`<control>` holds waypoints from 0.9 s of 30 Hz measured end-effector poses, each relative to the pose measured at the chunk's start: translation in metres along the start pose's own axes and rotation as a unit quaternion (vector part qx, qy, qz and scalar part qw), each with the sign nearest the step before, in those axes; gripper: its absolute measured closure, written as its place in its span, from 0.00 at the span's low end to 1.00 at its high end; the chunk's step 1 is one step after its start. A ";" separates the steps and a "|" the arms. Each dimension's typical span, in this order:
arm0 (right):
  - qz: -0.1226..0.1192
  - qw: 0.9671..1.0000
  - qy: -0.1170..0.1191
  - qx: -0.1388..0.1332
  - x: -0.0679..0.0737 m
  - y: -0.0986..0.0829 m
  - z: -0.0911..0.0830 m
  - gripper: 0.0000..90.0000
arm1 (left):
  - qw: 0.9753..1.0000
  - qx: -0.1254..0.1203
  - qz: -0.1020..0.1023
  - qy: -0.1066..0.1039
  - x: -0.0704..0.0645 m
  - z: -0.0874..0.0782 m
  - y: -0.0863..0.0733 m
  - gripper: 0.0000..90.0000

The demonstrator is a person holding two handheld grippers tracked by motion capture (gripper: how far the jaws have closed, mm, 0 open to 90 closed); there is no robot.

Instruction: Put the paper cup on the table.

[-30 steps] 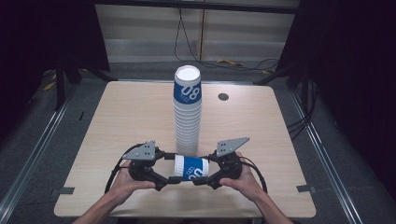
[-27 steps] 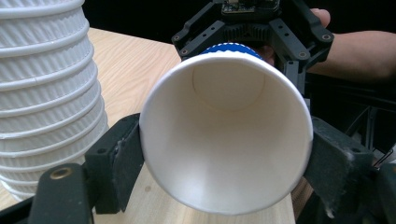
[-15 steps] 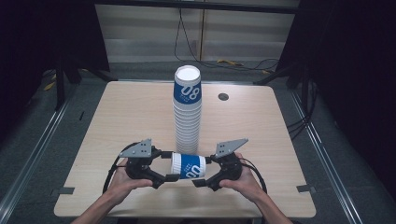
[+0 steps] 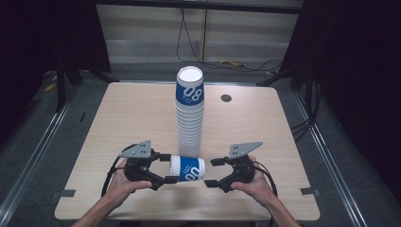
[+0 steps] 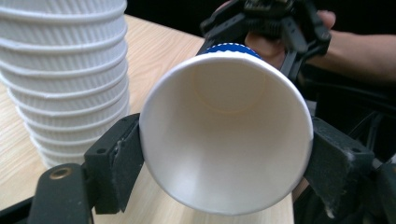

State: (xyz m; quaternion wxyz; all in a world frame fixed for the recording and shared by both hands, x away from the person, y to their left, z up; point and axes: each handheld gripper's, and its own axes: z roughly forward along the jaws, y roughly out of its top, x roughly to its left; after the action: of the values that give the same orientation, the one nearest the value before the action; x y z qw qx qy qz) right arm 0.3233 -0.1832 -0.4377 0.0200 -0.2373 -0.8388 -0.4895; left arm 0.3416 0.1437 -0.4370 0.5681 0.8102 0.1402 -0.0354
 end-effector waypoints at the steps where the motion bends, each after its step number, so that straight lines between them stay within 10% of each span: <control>1: 0.008 1.000 -0.011 -0.001 -0.003 -0.002 -0.005 0.19 | 1.000 0.000 -0.001 0.000 0.000 -0.001 0.001 0.23; 27: 0.050 0.991 -0.111 -0.049 -0.019 -0.018 -0.029 0.20 | 0.994 0.042 -0.039 0.090 0.021 -0.051 0.010 0.23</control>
State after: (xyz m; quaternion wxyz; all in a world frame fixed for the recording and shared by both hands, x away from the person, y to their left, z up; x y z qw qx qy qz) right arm 0.3275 -0.2215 -0.4423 -0.0604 -0.3328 -0.7979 -0.4990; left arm 0.3588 0.1916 -0.4147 0.5169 0.8272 0.2204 0.0095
